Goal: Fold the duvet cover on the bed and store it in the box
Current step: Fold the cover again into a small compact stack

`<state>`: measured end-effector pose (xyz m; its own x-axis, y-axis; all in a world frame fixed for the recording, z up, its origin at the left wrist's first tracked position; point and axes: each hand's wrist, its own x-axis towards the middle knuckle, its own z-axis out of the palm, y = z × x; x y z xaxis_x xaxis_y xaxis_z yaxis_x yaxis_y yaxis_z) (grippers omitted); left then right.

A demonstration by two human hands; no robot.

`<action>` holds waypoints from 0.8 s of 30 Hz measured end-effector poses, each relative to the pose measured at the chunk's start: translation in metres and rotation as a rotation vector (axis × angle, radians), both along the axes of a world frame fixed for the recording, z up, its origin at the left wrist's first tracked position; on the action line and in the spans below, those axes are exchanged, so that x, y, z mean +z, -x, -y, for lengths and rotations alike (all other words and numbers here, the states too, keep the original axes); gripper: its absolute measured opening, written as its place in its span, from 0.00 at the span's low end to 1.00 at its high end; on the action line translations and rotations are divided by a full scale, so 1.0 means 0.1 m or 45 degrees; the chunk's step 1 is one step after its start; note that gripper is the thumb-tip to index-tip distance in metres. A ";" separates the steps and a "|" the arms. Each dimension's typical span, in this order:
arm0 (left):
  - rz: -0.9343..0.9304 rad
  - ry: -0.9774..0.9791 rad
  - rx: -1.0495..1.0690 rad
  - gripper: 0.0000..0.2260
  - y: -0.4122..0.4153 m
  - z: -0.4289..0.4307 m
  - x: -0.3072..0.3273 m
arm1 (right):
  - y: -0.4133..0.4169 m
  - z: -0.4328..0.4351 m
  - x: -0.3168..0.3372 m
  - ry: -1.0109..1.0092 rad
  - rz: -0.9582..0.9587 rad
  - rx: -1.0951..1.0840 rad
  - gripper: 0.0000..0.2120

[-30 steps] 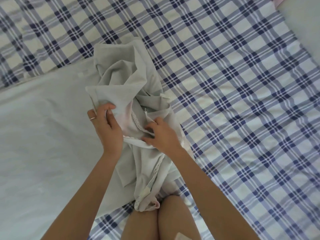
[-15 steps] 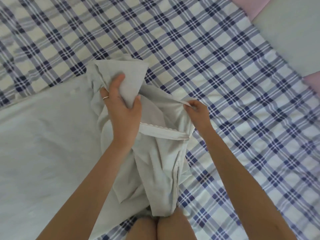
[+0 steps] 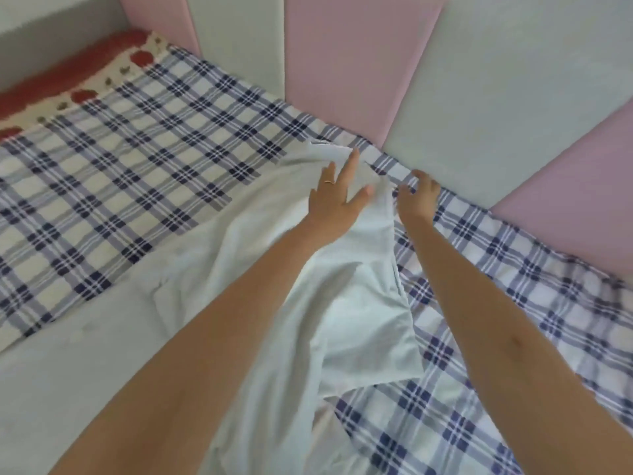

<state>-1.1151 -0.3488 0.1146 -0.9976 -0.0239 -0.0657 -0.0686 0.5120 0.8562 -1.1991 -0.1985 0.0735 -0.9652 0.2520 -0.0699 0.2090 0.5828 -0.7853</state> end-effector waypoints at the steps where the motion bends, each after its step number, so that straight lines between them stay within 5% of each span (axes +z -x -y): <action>1: -0.019 0.094 -0.030 0.24 -0.19 -0.04 -0.12 | -0.07 -0.15 -0.03 0.002 0.039 -0.076 0.15; 4: 0.162 0.391 -0.136 0.20 -1.05 -0.03 -0.68 | -0.55 -0.69 -0.38 -0.035 0.395 -0.038 0.07; 7: 0.527 0.715 -0.238 0.20 -1.84 0.08 -1.17 | -1.34 -1.14 -0.88 -0.017 0.852 -0.035 0.20; 9: 0.606 0.781 -0.178 0.21 -2.21 0.14 -1.33 | -1.76 -1.27 -1.21 0.175 0.915 -0.083 0.32; 12: 0.647 0.785 -0.052 0.21 -2.62 0.09 -1.47 | -2.14 -1.28 -1.41 0.629 0.921 -0.185 0.19; 16: 0.806 0.681 0.065 0.23 -2.95 -0.12 -1.45 | -2.43 -1.11 -1.37 1.039 1.002 -0.234 0.23; 18: 0.942 0.642 0.030 0.25 -2.99 -0.26 -1.45 | -2.37 -1.11 -1.29 0.991 0.972 -0.267 0.19; 21: 0.980 0.504 -0.080 0.26 -2.96 -0.47 -1.39 | -1.96 -1.36 -0.92 0.590 0.669 -0.406 0.10; 24: 0.851 0.384 -0.323 0.28 -2.78 -0.68 -1.34 | -1.34 -1.70 -0.47 0.181 0.320 -0.305 0.14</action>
